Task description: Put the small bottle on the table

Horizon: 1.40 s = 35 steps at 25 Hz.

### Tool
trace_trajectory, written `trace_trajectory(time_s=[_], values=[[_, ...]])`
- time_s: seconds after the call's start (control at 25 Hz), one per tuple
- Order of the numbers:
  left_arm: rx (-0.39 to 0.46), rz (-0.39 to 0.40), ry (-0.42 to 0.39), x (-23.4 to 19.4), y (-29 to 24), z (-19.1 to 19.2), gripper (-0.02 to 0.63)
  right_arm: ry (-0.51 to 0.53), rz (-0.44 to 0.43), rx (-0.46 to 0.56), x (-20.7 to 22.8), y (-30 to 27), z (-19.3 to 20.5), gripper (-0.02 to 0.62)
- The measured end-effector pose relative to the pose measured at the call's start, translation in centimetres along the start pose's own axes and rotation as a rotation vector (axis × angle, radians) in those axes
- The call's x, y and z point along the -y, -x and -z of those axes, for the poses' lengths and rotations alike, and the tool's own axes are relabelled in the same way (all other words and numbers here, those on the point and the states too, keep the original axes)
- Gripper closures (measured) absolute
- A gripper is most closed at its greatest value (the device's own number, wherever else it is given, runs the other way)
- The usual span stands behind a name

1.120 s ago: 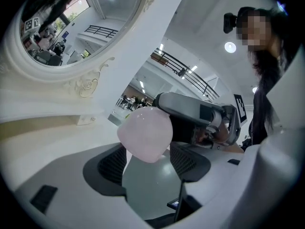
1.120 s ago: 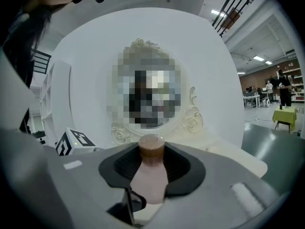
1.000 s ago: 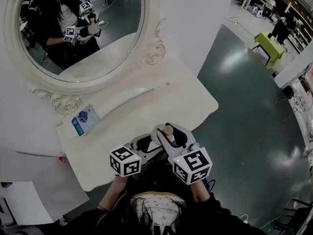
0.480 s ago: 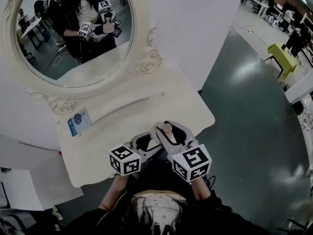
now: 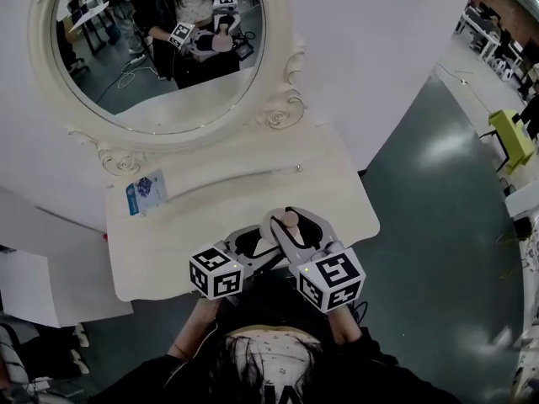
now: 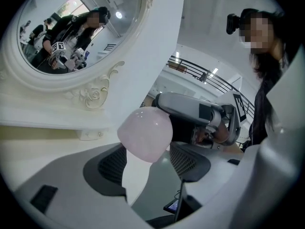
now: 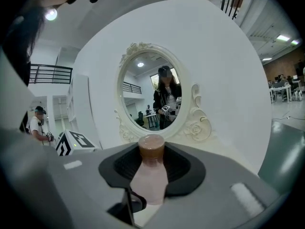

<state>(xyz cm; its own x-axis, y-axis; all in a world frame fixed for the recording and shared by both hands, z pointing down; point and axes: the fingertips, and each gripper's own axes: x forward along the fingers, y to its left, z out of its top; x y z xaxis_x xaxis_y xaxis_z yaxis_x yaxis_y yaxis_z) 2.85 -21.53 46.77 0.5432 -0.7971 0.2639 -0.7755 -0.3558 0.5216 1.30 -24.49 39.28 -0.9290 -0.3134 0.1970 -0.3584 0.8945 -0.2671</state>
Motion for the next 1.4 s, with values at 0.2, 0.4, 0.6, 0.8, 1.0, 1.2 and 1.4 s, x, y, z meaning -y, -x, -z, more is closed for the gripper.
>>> trace_trajectory(time_s=[0.2,0.4,0.6,0.8,1.0,1.2,1.4], values=[[0.019,-0.042,0.019,-1.6,0.8,-0.5,0.339,-0.007,-0.044,-0.011,-0.4,-1.9,-0.1,0.451],[0.027,-0.07,0.034,-3.6,1.1,-1.2,0.339,-0.02,-0.072,-0.033,-0.2,-4.2,-0.1,0.451],[0.031,-0.084,0.03,-5.7,1.3,-2.5,0.339,-0.038,-0.085,-0.045,0.3,-6.6,-0.6,0.451],[0.04,-0.095,0.045,-7.6,1.0,-2.7,0.339,-0.084,-0.093,-0.072,1.3,-8.7,-0.1,0.451],[0.034,-0.095,0.056,-9.3,0.6,-2.9,0.339,-0.123,-0.086,-0.093,2.4,-10.5,0.2,0.451],[0.006,-0.089,0.076,-10.9,-0.5,-2.4,0.341,-0.12,-0.063,-0.122,4.0,-12.0,0.4,0.451],[-0.036,-0.111,0.087,-12.5,-1.0,-1.1,0.341,-0.109,-0.018,-0.134,6.8,-13.8,0.3,0.451]])
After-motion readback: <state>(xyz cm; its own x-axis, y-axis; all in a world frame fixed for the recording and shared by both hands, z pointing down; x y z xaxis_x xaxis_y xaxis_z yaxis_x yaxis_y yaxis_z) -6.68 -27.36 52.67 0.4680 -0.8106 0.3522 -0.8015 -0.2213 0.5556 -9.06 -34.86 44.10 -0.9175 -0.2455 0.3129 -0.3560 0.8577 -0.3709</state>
